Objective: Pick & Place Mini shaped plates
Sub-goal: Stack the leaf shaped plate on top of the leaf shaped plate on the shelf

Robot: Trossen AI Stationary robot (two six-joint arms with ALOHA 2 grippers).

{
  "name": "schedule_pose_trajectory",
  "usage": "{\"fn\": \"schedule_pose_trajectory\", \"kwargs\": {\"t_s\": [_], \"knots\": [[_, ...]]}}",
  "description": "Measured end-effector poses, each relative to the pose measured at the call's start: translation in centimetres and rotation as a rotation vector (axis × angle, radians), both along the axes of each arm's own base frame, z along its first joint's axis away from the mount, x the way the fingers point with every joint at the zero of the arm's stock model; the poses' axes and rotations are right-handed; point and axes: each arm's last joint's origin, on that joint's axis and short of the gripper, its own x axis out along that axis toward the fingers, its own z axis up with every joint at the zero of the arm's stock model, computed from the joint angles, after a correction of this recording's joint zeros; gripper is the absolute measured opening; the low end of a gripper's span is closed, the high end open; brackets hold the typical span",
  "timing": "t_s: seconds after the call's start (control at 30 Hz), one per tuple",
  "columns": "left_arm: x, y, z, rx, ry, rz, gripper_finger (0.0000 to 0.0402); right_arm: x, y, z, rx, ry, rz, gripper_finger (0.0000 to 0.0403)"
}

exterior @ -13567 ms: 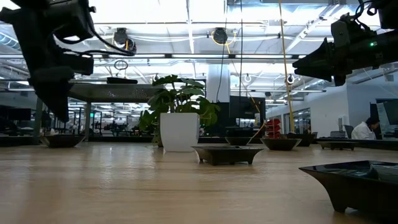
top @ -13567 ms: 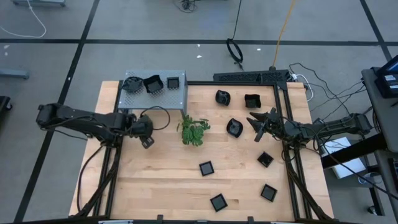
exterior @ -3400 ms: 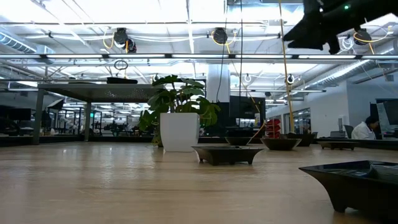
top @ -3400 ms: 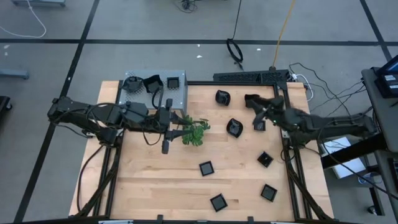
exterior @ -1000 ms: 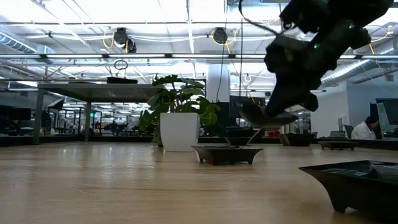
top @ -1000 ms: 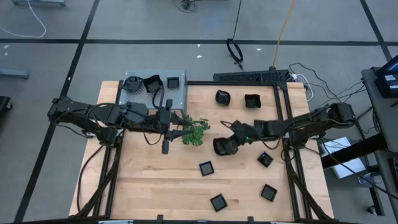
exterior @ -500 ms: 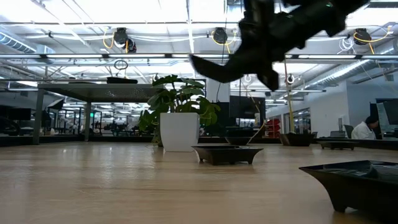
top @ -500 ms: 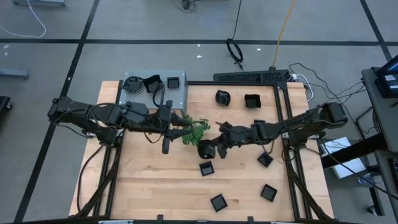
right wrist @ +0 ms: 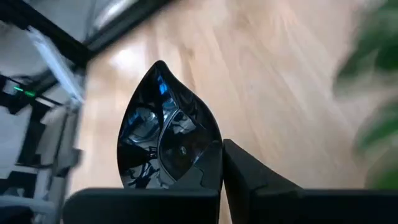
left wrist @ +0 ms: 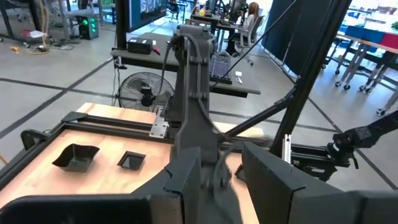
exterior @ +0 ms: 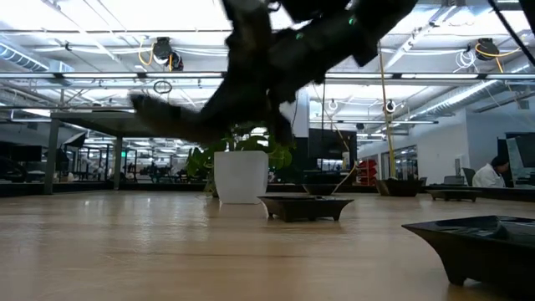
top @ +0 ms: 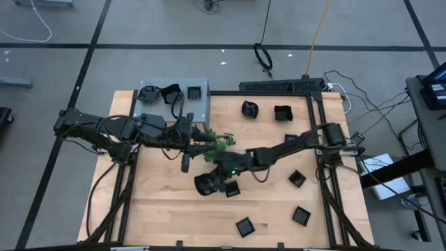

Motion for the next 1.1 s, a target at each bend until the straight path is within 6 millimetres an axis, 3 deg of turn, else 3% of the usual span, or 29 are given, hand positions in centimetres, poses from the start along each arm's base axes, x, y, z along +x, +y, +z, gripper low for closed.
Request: {"fn": "schedule_pose_trajectory", "kwargs": {"t_s": [0.23, 0.47, 0.77, 0.93, 1.1], "knots": [[0.0, -0.1, 0.0, -0.003, 0.004, -0.022, 0.0122, 0.8, 0.3, -3.3, -0.002, 0.068, 0.007, 0.0], [0.0, -0.1, -0.1, -0.004, 0.009, -0.024, 0.0122, 0.9, 0.3, -3.2, 0.004, 0.06, 0.012, 0.0004], [-0.1, -0.2, -0.6, -0.011, 0.064, -0.027, 0.0122, 0.9, 0.1, -3.2, 0.02, 0.065, 0.0, 0.009], [-0.3, -0.3, -1.4, -0.019, 0.146, -0.069, 0.0122, 0.6, 0.1, -1.4, 0.001, 0.025, 0.02, 0.0129], [-0.7, -0.7, -2.3, -0.038, 0.25, -0.157, 0.0122, -0.9, -0.2, 1.6, -0.064, 0.058, 0.061, 0.0132]]}}
